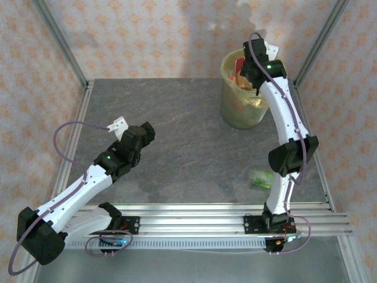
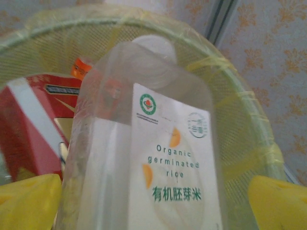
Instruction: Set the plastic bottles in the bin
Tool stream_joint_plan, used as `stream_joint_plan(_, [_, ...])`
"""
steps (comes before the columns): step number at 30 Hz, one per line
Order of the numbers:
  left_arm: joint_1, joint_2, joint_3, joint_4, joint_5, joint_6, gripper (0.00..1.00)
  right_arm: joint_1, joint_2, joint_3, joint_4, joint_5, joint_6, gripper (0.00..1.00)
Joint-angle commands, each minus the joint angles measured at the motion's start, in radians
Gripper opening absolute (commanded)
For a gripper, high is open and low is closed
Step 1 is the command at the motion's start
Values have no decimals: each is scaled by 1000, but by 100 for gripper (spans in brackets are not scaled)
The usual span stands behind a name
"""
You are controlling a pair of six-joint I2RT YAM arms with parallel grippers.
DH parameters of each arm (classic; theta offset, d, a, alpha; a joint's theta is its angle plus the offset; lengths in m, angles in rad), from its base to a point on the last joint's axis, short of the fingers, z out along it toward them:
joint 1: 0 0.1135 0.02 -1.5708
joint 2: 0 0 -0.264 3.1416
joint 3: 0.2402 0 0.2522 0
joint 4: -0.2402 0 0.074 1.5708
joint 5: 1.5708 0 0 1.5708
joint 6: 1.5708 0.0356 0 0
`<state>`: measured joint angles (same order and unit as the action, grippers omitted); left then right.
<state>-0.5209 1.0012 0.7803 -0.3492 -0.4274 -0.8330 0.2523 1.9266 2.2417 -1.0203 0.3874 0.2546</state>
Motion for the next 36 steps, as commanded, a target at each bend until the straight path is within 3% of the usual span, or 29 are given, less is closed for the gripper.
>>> stream_joint_plan(1, [7,-16,-17,-8,-27,-2,100,2,-96,2,3,-41,0,99])
stream_joint_plan(10, [8,-14,-20,-5,-27,-2,100,2,-222,-97,60,-142,-7,98])
stream_joint_plan(13, [8,-14,-21,-4,-25,-1,100,2,-244,-147,93,-149,-5,88])
stream_joint_plan(20, [8,-18,-22,-8,-20,-3,100,2,-191,-153,104,-61,-10,48])
stream_joint_plan(24, [8,-24,-25,-11,-25,-4,100,-18,-142,-134,79,-4,6,44])
stream_joint_plan(36, [8,-12,-18,-7,-31,1,100,-116,-47,-165,126,-152,35,40])
